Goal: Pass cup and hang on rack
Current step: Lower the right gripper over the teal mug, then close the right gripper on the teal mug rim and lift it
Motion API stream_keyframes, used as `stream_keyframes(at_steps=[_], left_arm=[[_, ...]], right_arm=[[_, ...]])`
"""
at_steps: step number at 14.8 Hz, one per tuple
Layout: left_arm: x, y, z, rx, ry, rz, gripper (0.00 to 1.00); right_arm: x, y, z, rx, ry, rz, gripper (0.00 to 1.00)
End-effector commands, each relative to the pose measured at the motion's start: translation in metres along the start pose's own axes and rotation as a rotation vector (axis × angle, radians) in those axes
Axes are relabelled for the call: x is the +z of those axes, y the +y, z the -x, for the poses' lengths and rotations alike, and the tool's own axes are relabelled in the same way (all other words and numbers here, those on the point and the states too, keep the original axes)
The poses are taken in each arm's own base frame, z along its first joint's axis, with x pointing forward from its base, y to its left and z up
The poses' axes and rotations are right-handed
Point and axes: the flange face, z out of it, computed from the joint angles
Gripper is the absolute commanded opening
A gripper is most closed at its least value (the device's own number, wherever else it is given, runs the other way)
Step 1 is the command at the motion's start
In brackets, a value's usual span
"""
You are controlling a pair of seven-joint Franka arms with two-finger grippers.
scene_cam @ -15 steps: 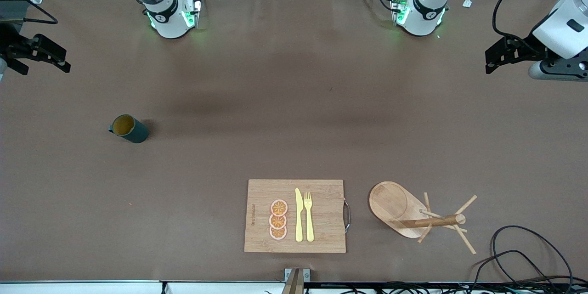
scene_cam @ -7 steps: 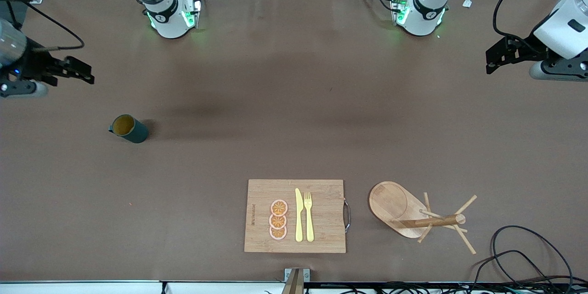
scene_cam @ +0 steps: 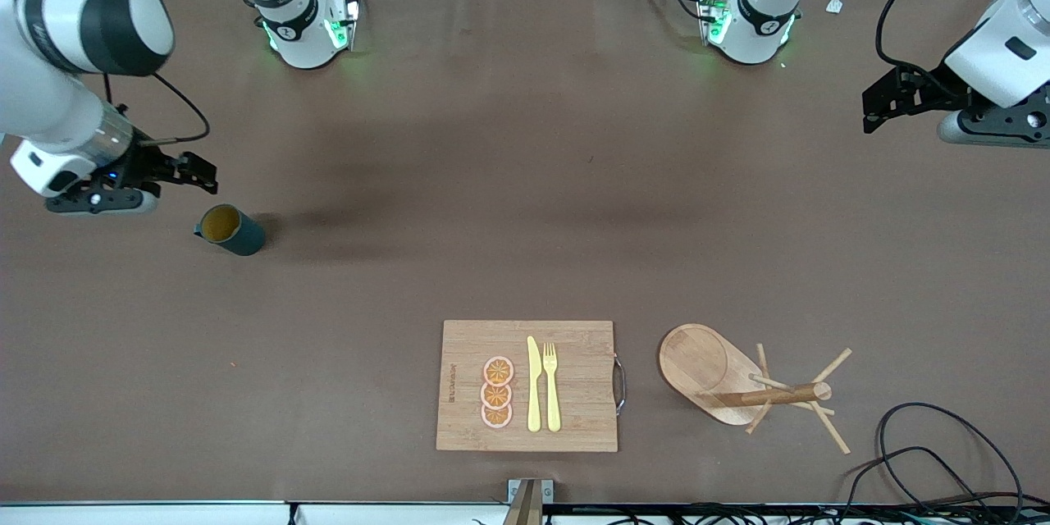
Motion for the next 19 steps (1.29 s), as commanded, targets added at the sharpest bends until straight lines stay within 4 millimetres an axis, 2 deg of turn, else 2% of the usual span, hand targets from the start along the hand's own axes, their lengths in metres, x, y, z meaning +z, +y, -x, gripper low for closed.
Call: stream_keyframes(at_steps=[1,3,6,11,16,19], left_arm=[[-0.004,0.002,-0.001,0.01,0.01,0.009,1.0],[-0.004,0.001,-0.001,0.006,0.012,0.013,1.0],[-0.004,0.005,-0.001,0.011,0.015,0.013,1.0],[-0.004,0.002,-0.001,0.007,0.015,0.018,1.0],[-0.004,-0.002,-0.001,0.01,0.016,0.018,1.0],[-0.004,-0.002,-0.001,0.009,0.016,0.018,1.0]], right_arm=[[0.034,-0.012,0.017,-0.006,0.008,-0.011,1.0],[0.06,-0.009,0.019,0.003,0.028,-0.009,1.0],[0.095,0.0,0.012,0.018,0.009,-0.008,1.0],[0.129,0.003,0.007,0.019,-0.018,-0.007,1.0],[0.154,0.007,0.005,0.021,-0.033,-0.006,1.0],[0.168,0.018,0.004,0.034,-0.035,-0.004,1.0]])
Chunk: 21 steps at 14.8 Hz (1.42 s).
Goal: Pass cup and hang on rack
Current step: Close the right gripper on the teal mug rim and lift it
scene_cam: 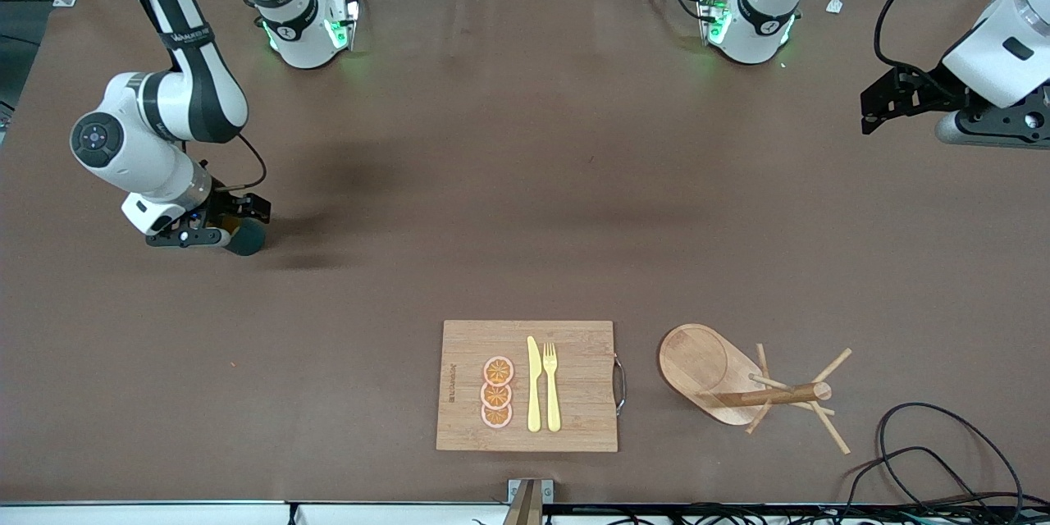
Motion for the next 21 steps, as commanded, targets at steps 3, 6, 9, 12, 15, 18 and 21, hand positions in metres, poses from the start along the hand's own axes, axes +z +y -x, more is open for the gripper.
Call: stream_keyframes(at_steps=[3,6,9,12,15,18,21], left_arm=[[-0.004,-0.002,-0.001,0.009,0.014,0.02,1.0],[-0.004,-0.003,-0.001,0.007,0.014,0.02,1.0],[-0.004,-0.002,-0.001,0.009,0.014,0.021,1.0],[-0.003,-0.003,-0.001,0.007,0.012,0.021,1.0],[-0.003,-0.004,-0.001,0.006,0.012,0.021,1.0],[-0.003,-0.004,-0.001,0.007,0.012,0.021,1.0],[-0.003,-0.004,-0.001,0.007,0.011,0.021,1.0]], right_arm=[[0.019,0.011,0.002,0.019,-0.013,-0.008,1.0],[0.022,0.014,0.001,0.024,-0.01,-0.008,0.9],[0.033,0.025,0.0,0.042,-0.008,-0.007,0.8],[0.04,0.026,0.0,0.037,-0.017,-0.005,0.62],[0.04,0.026,-0.001,0.033,-0.014,-0.005,0.44],[0.04,0.027,-0.001,0.034,-0.014,-0.005,0.26],[0.04,0.028,-0.001,0.036,-0.014,-0.005,0.13]])
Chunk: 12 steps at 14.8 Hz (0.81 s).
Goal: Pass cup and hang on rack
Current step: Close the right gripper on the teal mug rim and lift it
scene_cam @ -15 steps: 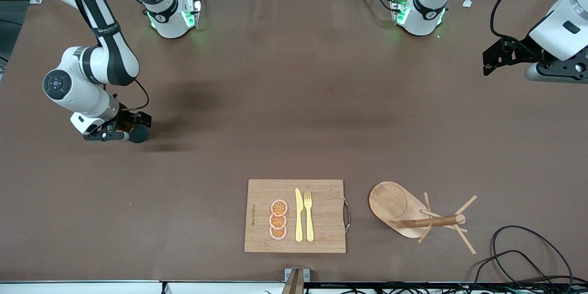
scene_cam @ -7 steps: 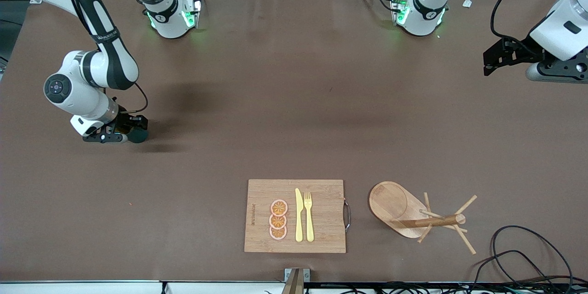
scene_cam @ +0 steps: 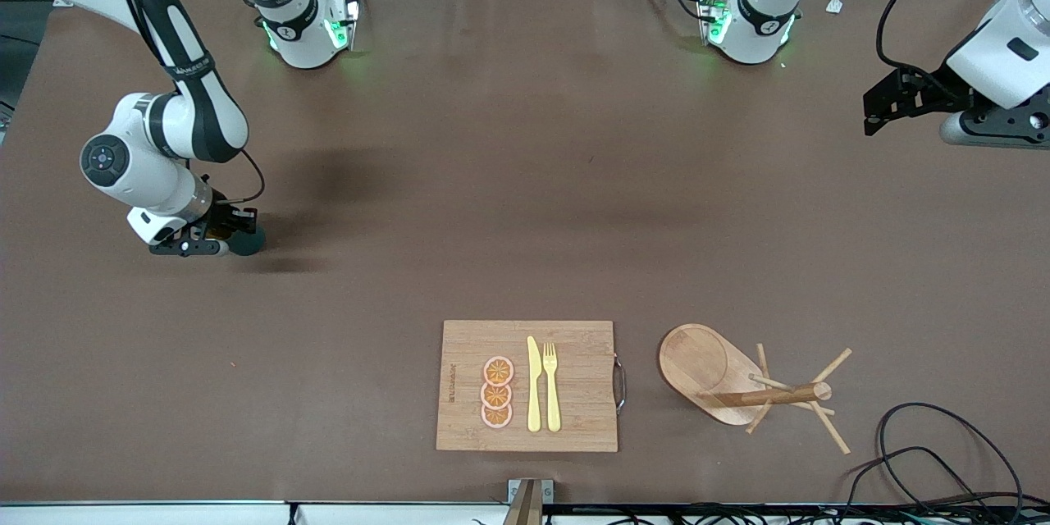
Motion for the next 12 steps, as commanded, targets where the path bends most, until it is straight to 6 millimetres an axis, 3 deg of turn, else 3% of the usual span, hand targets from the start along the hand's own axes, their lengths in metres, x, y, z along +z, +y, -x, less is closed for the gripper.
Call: stream_keyframes(at_steps=[1,3,8,9,12], left_arm=[[-0.003,-0.002,-0.001,0.011,0.007,0.021,1.0],[-0.003,-0.002,-0.001,0.01,0.007,0.021,1.0],[-0.003,-0.005,-0.001,0.005,0.007,0.021,1.0],[-0.002,-0.006,-0.001,0.004,0.007,0.021,1.0],[-0.003,-0.01,-0.001,-0.004,0.013,0.021,1.0]], right_arm=[[0.0,0.003,0.0,-0.003,0.006,-0.004,0.12],[0.0,0.002,0.0,-0.004,0.005,-0.004,0.04],[-0.004,-0.006,0.002,0.041,-0.033,-0.011,0.01],[-0.009,-0.014,0.001,0.061,-0.045,-0.011,0.01],[-0.051,-0.052,-0.004,0.127,-0.057,-0.003,0.0]])
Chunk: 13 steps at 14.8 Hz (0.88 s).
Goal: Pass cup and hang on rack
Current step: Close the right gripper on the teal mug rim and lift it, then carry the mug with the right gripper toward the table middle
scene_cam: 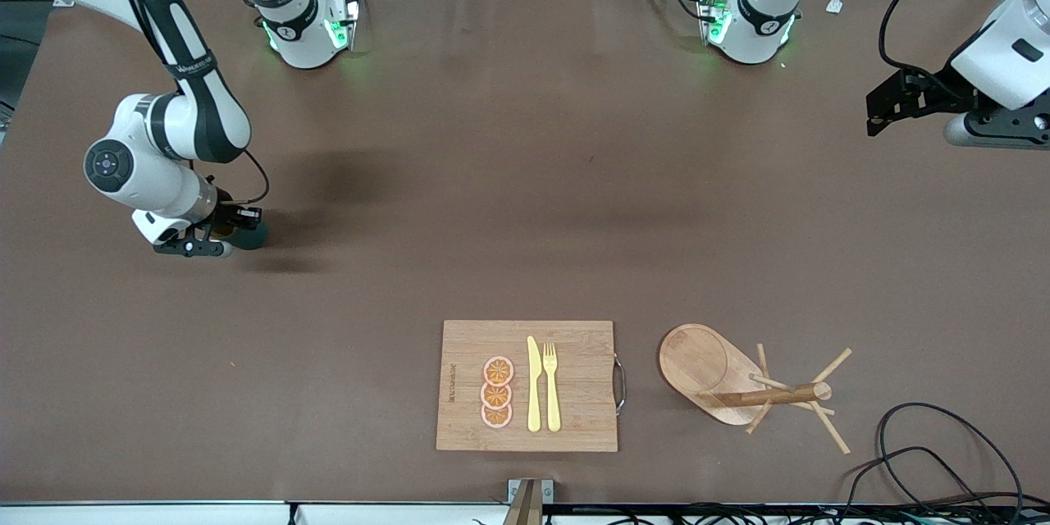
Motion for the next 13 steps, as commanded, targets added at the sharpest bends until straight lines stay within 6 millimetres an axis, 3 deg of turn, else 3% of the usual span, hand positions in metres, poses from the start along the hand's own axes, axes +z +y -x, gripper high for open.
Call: stream_keyframes(at_steps=[1,4,7,11,13], left_arm=[[-0.001,-0.009,-0.004,-0.001,0.016,0.022,1.0],[0.003,-0.011,-0.008,-0.006,0.011,0.021,1.0],[0.006,-0.014,-0.01,-0.011,0.007,0.018,1.0],[0.006,-0.04,-0.01,-0.057,0.016,0.024,1.0],[0.006,-0.04,-0.011,-0.058,0.019,0.024,1.0]], right_arm=[[-0.053,-0.038,0.004,0.064,-0.001,-0.004,0.0],[-0.091,-0.083,0.004,0.12,-0.057,-0.02,0.0],[-0.113,-0.144,0.023,0.224,-0.061,-0.045,0.0],[-0.139,-0.257,0.056,0.379,-0.032,-0.075,0.0],[-0.137,-0.322,0.085,0.439,-0.019,-0.068,0.0]])
